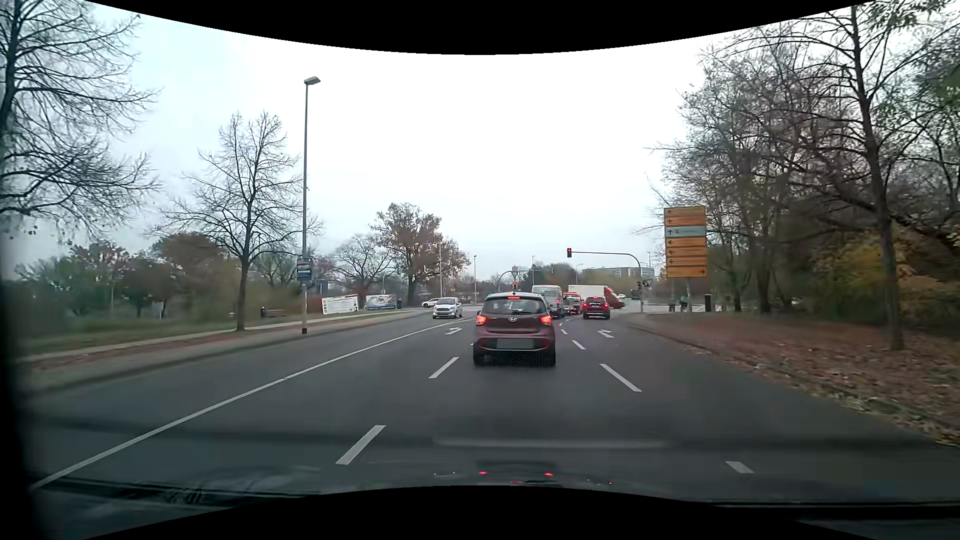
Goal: Follow the waypoints while adhering to traffic rules and regulations
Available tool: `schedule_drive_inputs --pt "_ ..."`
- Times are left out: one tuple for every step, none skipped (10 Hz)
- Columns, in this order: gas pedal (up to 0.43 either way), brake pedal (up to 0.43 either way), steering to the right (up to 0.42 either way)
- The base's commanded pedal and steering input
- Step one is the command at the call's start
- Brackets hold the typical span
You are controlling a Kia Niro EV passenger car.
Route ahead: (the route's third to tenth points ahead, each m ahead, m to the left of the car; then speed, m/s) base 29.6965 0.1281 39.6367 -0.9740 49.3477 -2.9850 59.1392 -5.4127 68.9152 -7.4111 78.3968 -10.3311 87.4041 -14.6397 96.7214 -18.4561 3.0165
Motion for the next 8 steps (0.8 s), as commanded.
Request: schedule_drive_inputs --pt "0.0 0.122 0.013" --pt "0.0 0.122 0.013" --pt "0.0 0.128 0.013" --pt "0.0 0.14 0.013" --pt "0.0 0.14 0.013" --pt "0.0 0.146 0.013" --pt "0.0 0.152 0.013" --pt "0.0 0.152 0.013"
